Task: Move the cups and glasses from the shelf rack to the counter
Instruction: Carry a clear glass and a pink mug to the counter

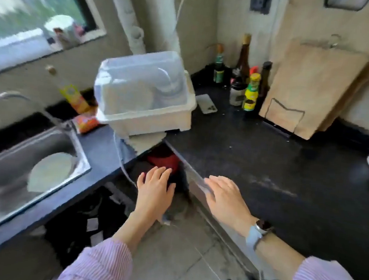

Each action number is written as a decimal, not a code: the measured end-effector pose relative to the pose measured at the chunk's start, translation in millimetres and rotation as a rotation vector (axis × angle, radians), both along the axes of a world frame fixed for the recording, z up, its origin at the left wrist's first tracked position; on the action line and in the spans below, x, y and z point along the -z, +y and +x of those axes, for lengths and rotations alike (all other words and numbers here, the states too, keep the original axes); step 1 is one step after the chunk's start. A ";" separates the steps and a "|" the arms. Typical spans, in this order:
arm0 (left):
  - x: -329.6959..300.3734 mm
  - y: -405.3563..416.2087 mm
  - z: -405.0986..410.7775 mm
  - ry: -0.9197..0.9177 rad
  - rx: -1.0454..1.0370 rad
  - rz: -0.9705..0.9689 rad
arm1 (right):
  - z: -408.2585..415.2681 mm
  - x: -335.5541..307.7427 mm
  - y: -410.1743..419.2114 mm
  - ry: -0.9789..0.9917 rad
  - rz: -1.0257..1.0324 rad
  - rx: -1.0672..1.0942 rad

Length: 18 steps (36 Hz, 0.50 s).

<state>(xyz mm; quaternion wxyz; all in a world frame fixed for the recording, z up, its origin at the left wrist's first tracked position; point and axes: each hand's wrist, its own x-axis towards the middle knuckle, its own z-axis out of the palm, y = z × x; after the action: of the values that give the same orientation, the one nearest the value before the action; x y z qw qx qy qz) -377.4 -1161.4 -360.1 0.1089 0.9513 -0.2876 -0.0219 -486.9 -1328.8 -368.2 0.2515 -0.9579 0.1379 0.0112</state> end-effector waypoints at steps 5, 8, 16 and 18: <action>-26.6 194.5 -34.3 -0.071 -0.269 -0.015 | 26.3 -26.0 166.5 -0.061 -0.048 -0.296; -38.9 303.5 -68.4 -0.074 -0.458 0.008 | 32.5 -40.2 262.1 -0.072 -0.060 -0.482; -73.4 513.2 -151.0 -0.093 -0.973 -0.033 | 40.3 -76.3 478.8 -0.167 -0.114 -0.933; -78.7 551.8 -167.3 -0.103 -1.054 -0.045 | 42.8 -82.8 526.1 -0.202 -0.118 -1.028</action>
<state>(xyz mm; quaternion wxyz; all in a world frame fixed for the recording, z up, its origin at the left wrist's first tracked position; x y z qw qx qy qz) -544.7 -609.6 -281.3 0.1114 0.9641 0.2242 0.0887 -444.1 -802.7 -285.4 0.1713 -0.9107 -0.3745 0.0328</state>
